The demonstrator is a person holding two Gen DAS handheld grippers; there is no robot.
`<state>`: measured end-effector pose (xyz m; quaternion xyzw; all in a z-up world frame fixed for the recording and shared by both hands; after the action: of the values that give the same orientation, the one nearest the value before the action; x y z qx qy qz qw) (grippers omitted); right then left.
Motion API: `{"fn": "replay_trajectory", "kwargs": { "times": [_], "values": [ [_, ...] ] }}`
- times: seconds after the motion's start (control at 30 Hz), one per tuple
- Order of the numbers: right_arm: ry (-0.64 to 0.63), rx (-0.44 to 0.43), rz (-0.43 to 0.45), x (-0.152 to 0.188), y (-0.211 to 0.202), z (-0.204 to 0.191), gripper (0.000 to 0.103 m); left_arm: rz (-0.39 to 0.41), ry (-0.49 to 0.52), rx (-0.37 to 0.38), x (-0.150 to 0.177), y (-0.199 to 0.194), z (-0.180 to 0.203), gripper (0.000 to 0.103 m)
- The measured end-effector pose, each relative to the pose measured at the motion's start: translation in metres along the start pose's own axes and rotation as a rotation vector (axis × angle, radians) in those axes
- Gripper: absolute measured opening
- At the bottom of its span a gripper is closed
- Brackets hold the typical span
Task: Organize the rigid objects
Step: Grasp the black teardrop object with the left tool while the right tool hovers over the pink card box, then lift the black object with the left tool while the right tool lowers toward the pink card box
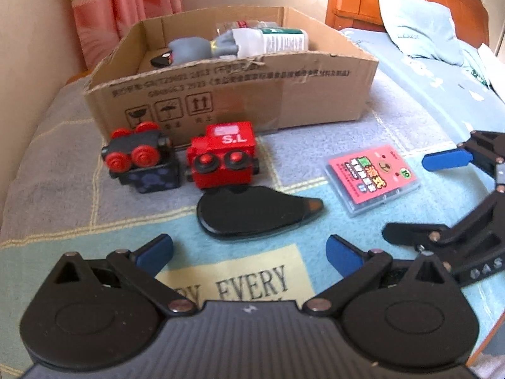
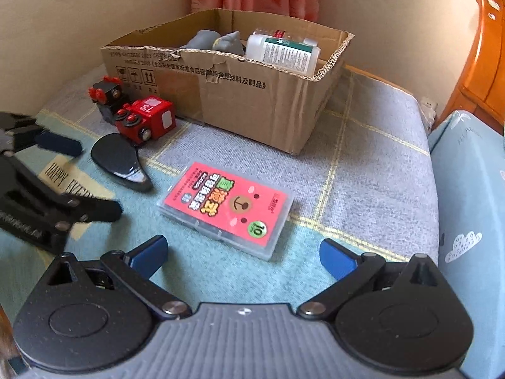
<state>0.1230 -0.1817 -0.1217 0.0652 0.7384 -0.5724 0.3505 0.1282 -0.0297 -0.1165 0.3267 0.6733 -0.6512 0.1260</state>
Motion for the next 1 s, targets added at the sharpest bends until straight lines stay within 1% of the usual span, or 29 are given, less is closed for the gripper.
{"fn": "replay_trajectory", "kwargs": {
  "times": [0.2,0.5,0.6,0.63,0.67,0.77,0.9,1.0],
  "values": [
    [-0.037,-0.028,0.003,0.004,-0.004,0.003,0.103,0.014,-0.034,-0.02,-0.01,0.007,0.01,0.102],
    [-0.05,-0.037,0.019,0.007,-0.005,0.004,0.103,0.043,-0.032,-0.016,-0.015,0.013,0.009,0.102],
    [-0.048,-0.037,0.016,0.007,-0.005,0.004,0.103,0.046,-0.025,-0.008,-0.016,0.012,0.01,0.098],
    [-0.048,-0.036,0.014,0.007,-0.005,0.004,0.103,0.054,-0.018,-0.002,-0.016,0.011,0.01,0.092],
    [-0.047,-0.036,0.013,0.007,-0.005,0.004,0.103,0.062,-0.008,0.005,-0.015,0.009,0.01,0.089],
    [-0.041,-0.031,0.012,0.006,-0.005,0.003,0.103,0.058,0.004,0.012,-0.014,0.007,0.008,0.089],
    [-0.024,-0.019,-0.005,0.004,-0.003,0.002,0.103,0.048,-0.008,-0.011,-0.008,0.004,-0.002,0.09],
    [-0.018,-0.016,-0.011,0.002,-0.001,-0.001,0.103,0.035,-0.032,-0.05,-0.002,0.0,-0.016,0.09]
  ]
}}
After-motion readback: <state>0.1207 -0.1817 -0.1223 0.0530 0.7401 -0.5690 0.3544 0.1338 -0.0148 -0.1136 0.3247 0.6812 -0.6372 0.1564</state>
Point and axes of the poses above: each gripper's, at about its wrist camera, not at the fingertips, and y roughly the way its jaws point, z to its right, x to its underside, the point moved 3 cm from there along y, roughly the way its jaws point, and after that the axes turned 9 degrees about -x, right-handed, at the moved point
